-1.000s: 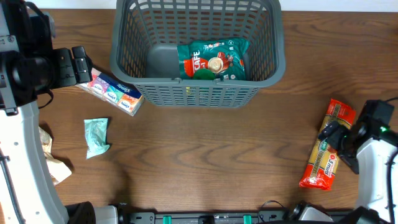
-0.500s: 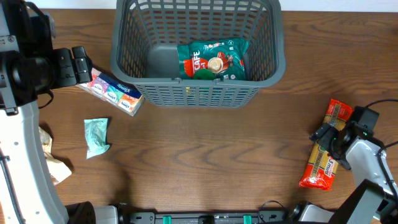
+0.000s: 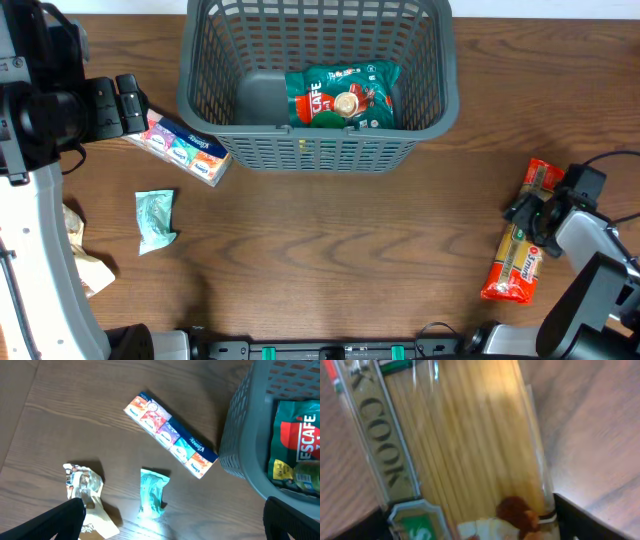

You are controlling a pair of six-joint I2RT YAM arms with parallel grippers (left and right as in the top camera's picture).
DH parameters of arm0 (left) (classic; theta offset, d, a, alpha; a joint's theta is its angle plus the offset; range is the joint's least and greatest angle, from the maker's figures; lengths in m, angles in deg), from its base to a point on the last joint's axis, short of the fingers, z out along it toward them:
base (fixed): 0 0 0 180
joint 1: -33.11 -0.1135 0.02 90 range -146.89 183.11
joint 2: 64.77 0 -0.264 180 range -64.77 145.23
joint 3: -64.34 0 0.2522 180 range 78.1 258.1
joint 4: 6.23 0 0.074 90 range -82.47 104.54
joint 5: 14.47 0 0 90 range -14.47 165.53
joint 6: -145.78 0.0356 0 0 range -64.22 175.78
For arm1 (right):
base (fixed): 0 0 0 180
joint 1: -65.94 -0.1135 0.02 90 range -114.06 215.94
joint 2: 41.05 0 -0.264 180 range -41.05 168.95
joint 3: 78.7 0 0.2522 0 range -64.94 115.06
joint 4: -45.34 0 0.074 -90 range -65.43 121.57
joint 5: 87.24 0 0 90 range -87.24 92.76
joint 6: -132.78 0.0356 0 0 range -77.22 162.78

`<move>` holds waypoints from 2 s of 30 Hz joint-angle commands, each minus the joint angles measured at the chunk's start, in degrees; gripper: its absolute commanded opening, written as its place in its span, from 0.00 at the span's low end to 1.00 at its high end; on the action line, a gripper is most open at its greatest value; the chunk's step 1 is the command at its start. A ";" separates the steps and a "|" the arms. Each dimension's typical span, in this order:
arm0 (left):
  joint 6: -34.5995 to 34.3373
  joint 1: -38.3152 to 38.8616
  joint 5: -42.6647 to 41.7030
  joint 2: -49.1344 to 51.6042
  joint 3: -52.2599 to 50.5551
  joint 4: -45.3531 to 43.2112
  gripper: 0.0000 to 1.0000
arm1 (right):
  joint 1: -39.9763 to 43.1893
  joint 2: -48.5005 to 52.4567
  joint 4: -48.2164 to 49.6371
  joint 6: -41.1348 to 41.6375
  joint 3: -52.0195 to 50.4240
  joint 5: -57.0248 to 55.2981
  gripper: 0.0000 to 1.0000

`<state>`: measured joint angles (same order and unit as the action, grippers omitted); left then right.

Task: Pack container
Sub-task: 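Grasp the spaghetti pack, lift it and place it in the basket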

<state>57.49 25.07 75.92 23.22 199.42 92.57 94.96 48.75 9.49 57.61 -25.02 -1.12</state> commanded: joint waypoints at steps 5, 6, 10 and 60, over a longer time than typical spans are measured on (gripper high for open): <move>-0.09 -0.13 0.04 0.11 -0.13 0.22 0.99 | 0.42 3.43 0.09 1.25 -1.68 3.23 0.01; -0.09 -0.13 0.04 0.11 -0.13 0.26 0.99 | 0.35 3.28 0.07 1.27 -1.25 4.83 0.01; -0.07 -0.13 0.04 0.11 -0.13 0.44 0.99 | 0.31 0.68 -2.36 1.25 4.33 15.13 0.01; -0.48 -0.13 0.02 0.11 -0.13 1.73 0.99 | -55.67 37.57 -33.48 -66.62 87.17 17.81 0.09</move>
<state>57.29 25.07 75.92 23.22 199.42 94.12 39.48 87.11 -25.05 -8.88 60.60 15.79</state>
